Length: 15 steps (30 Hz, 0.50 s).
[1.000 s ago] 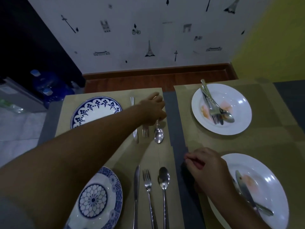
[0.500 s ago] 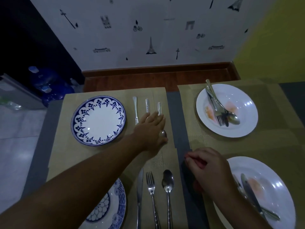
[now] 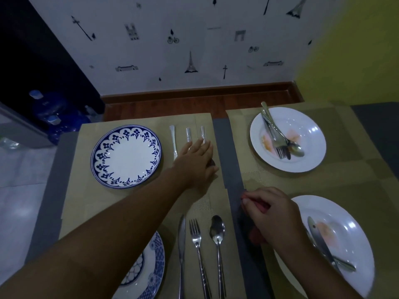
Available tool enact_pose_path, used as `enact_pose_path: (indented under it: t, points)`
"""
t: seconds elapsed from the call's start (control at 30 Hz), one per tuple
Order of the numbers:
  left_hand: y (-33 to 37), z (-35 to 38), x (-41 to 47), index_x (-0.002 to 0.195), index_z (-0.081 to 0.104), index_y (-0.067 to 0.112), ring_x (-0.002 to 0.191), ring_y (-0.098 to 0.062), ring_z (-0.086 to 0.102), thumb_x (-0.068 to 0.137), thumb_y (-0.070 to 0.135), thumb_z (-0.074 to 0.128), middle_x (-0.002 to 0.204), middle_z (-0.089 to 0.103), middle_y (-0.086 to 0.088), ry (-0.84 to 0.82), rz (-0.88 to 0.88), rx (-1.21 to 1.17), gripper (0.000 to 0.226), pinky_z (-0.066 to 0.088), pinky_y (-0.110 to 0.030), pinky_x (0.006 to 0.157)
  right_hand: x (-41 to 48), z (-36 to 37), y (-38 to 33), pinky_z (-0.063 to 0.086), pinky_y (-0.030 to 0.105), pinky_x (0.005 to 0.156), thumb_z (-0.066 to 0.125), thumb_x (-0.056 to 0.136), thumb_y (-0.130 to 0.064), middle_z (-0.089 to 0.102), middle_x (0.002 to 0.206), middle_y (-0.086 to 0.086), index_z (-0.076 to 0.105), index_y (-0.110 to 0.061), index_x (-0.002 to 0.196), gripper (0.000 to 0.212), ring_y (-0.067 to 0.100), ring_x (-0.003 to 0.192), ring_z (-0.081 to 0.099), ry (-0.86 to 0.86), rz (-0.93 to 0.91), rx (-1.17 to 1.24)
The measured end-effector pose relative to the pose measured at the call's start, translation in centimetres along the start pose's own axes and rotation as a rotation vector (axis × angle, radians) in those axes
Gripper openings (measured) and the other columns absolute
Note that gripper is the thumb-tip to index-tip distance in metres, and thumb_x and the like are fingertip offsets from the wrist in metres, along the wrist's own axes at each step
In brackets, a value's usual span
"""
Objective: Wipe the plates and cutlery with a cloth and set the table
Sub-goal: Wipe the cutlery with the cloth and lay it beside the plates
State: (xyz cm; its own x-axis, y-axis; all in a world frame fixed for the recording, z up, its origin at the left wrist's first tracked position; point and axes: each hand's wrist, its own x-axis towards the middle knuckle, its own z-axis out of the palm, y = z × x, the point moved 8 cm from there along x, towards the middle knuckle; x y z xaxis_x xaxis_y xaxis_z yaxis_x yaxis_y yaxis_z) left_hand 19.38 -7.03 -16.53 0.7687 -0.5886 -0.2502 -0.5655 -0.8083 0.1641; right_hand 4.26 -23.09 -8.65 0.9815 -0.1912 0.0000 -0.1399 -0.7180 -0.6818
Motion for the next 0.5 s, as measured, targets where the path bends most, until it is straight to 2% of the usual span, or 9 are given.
enact_pose_path:
  t: [0.1, 0.2, 0.3, 0.4, 0.5]
  points:
    - [2.3, -0.5, -1.3, 0.159, 0.008, 0.015, 0.153, -0.020, -0.007, 0.100, 0.060, 0.025, 0.167, 0.003, -0.004, 0.011, 0.037, -0.035, 0.076, -0.004, -0.043, 0.122, -0.7, -1.4, 0.3, 0.044, 0.006, 0.077, 0.079, 0.079, -0.020, 0.066, 0.087, -0.021, 0.076, -0.028, 0.092, 0.015, -0.005, 0.088, 0.060, 0.031, 0.033, -0.001]
    - [5.2, -1.1, -2.8, 0.159, 0.007, 0.015, 0.153, -0.020, -0.007, 0.100, 0.060, 0.028, 0.167, 0.001, -0.004, 0.044, 0.066, -0.054, 0.076, -0.008, -0.041, 0.120, -1.6, -2.7, 1.5, 0.048, 0.017, 0.081, 0.083, 0.075, -0.031, 0.068, 0.092, -0.015, 0.078, -0.027, 0.094, 0.021, -0.001, 0.090, 0.060, 0.039, 0.145, 0.014]
    - [8.0, -1.3, -4.3, 0.159, 0.006, 0.016, 0.153, -0.019, -0.011, 0.100, 0.059, 0.028, 0.167, -0.001, -0.002, 0.048, 0.105, -0.095, 0.076, -0.008, -0.041, 0.121, -3.0, -3.9, 2.4, 0.045, 0.008, 0.078, 0.086, 0.068, -0.038, 0.069, 0.095, -0.015, 0.076, -0.027, 0.100, 0.036, -0.004, 0.090, 0.062, -0.003, 0.253, 0.053]
    - [10.8, -1.3, -5.7, 0.159, 0.007, 0.017, 0.152, -0.017, -0.011, 0.100, 0.058, 0.028, 0.167, 0.001, 0.000, 0.042, 0.155, -0.154, 0.074, -0.010, -0.039, 0.119, -4.9, -5.3, 3.0, 0.041, -0.002, 0.067, 0.086, 0.071, -0.027, 0.071, 0.089, -0.018, 0.076, -0.021, 0.103, 0.034, -0.016, 0.083, 0.062, -0.006, 0.347, 0.136]
    - [13.4, -0.9, -7.1, 0.159, 0.008, 0.018, 0.153, -0.018, -0.010, 0.101, 0.057, 0.028, 0.167, 0.003, 0.000, 0.022, 0.208, -0.162, 0.073, -0.012, -0.037, 0.117, -6.9, -7.3, 3.9, 0.035, -0.006, 0.069, 0.083, 0.076, -0.028, 0.067, 0.084, -0.027, 0.077, -0.024, 0.101, 0.026, -0.024, 0.080, 0.056, 0.063, 0.387, 0.061]
